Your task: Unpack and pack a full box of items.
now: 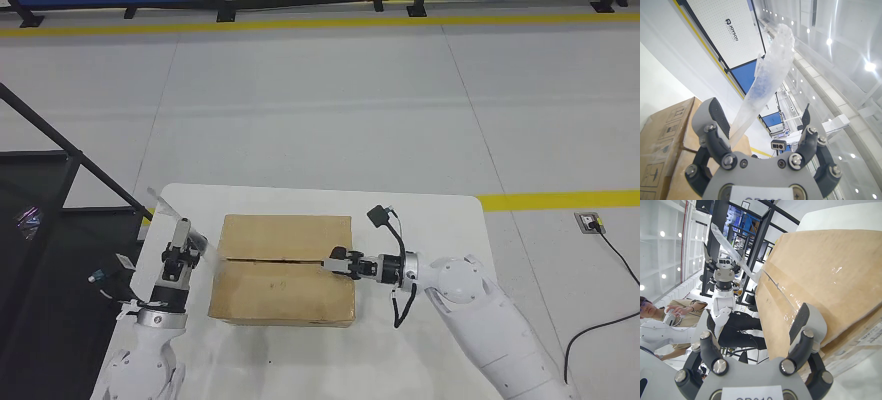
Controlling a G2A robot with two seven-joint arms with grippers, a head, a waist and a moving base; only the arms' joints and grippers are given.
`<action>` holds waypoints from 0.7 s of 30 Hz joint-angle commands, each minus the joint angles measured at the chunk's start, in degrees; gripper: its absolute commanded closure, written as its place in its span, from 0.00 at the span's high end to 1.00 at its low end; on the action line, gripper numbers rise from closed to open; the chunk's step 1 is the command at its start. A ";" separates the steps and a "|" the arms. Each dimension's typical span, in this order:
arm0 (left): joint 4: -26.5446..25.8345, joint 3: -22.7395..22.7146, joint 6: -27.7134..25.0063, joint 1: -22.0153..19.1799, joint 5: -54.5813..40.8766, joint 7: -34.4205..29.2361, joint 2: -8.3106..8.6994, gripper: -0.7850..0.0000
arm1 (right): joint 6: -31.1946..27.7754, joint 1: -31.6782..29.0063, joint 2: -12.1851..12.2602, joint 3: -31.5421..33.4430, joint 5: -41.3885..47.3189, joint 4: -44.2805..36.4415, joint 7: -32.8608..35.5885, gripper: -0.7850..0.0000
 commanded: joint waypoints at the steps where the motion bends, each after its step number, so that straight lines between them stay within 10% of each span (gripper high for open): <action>1: 0.05 0.88 0.46 -0.39 0.53 0.23 -0.20 1.00 | -0.01 -0.97 0.31 0.69 0.18 -1.37 0.64 1.00; 21: 2.05 8.05 4.37 -4.95 5.28 0.75 -2.19 1.00 | 1.65 -4.34 1.71 2.89 0.04 -5.15 2.09 1.00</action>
